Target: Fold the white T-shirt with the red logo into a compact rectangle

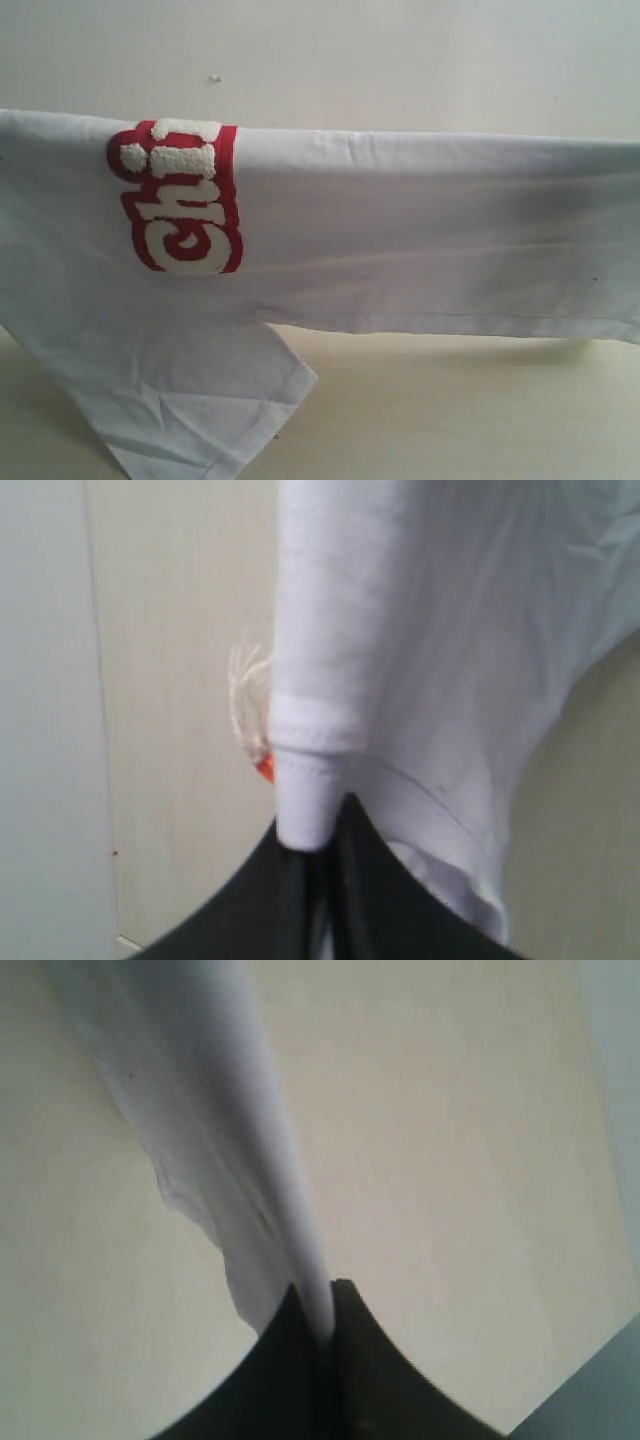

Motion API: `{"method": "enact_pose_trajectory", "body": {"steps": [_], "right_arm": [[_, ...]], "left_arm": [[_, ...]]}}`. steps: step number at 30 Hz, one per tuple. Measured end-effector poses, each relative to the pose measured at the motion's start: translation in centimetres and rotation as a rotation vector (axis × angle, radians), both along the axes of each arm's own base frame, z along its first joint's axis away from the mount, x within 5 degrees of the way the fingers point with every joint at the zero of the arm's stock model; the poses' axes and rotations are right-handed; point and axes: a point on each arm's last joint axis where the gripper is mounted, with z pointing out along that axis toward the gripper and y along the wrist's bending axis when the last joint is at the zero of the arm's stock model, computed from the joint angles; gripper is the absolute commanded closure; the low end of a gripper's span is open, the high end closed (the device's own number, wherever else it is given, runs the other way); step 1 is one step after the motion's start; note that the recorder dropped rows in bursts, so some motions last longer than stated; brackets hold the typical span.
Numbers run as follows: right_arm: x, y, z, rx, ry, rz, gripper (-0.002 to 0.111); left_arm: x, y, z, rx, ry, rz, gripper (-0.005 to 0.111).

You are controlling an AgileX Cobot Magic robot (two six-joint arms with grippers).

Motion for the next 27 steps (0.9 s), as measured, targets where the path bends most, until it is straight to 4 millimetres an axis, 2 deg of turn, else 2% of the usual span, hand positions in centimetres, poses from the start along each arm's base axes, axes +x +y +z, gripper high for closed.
{"method": "enact_pose_trajectory", "body": {"steps": [6,14,27], "right_arm": [[-1.4,0.6,1.6,0.025,-0.069,-0.012,0.108],[-3.6,1.6,3.7,0.077,-0.179,-0.038,0.108],[-7.8,4.1,6.2,0.239,-0.284,-0.015,0.108]], "left_arm": [[-1.4,0.1,3.3,-0.044,-0.067,0.013,0.107],[-3.6,0.4,5.1,-0.1,-0.115,0.039,0.107],[-9.8,0.1,8.6,-0.353,-0.193,0.041,0.107]]}}
